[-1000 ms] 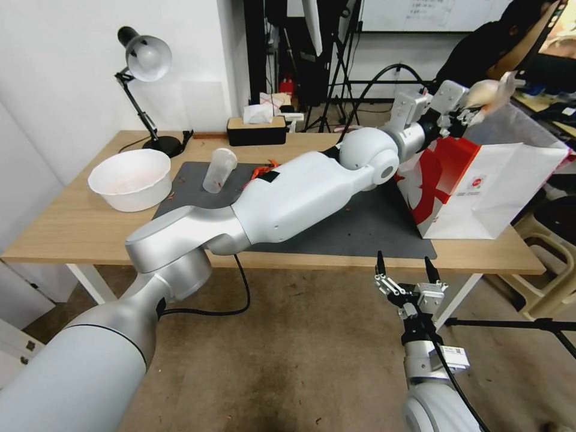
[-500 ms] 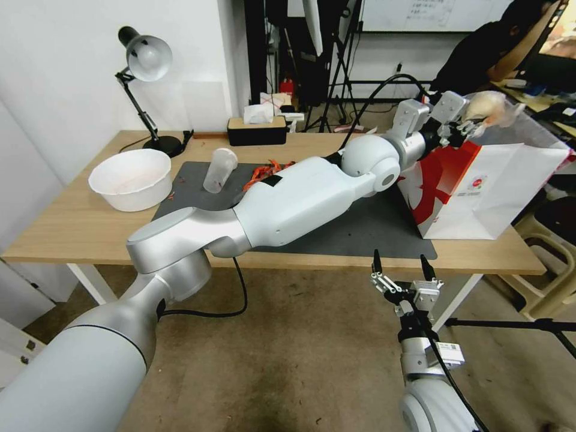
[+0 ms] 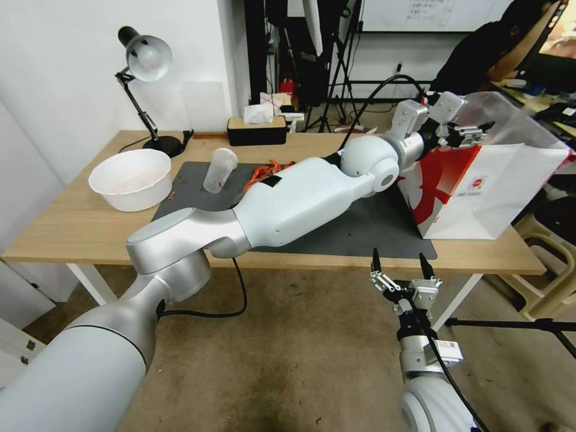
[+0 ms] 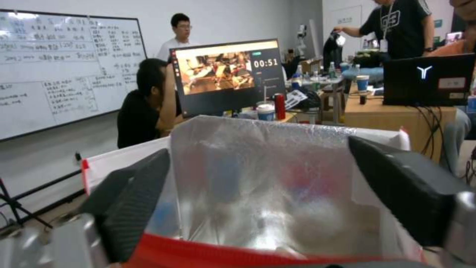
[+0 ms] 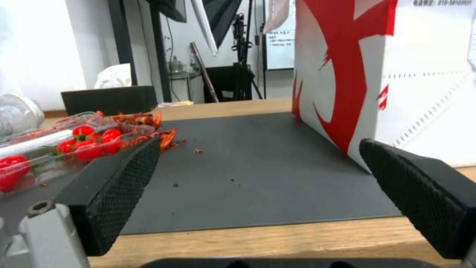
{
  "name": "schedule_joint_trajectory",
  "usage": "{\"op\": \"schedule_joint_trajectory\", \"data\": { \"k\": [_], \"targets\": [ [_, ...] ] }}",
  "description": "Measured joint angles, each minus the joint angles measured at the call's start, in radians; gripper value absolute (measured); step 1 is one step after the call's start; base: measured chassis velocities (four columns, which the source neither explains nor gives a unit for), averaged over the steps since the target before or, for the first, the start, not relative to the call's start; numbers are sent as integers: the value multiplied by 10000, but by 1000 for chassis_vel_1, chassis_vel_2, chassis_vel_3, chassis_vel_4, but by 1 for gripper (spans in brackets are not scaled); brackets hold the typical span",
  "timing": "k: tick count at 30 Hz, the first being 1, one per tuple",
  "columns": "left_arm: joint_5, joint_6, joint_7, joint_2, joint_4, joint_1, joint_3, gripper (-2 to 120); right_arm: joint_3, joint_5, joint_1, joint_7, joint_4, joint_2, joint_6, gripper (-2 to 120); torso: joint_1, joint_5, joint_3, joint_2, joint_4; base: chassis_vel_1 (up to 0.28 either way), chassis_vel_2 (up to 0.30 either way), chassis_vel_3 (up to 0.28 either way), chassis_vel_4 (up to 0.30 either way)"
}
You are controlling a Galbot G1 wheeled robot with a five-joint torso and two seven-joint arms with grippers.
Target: Pick up the trash from the table and place it into the takeout bag.
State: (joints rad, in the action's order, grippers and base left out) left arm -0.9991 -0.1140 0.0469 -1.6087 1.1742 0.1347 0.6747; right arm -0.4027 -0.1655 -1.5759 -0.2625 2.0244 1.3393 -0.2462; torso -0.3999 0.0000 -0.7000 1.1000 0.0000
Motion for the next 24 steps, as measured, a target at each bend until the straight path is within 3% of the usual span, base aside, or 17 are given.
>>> {"op": "schedule_joint_trajectory", "data": {
  "k": [9, 15, 19, 24],
  "targets": [
    [65, -46, 248, 99, 70, -54, -628, 100, 21, 0, -7, 9, -12, 46, 19, 100, 0, 0, 0, 0, -2, 0, 0, 0, 0],
    [-145, -273, 581, 1277, 1102, -362, -1114, 100, 29, 1, 10, 12, -16, 10, 31, 100, -1, -2, 0, 0, 0, 0, 0, 0, 0],
    [-213, -405, 801, 2703, 2220, -1226, -1649, 100, 50, 1, 64, 13, -77, -28, 43, 100, -1, -6, 0, 0, 2, 0, 0, 0, 0],
    [-140, -409, 841, 3691, 2862, -1968, -2116, 100, 114, 6, 101, 12, -123, -41, 50, 100, -1, -6, 0, 0, 3, 0, 0, 0, 0]
  ]
}}
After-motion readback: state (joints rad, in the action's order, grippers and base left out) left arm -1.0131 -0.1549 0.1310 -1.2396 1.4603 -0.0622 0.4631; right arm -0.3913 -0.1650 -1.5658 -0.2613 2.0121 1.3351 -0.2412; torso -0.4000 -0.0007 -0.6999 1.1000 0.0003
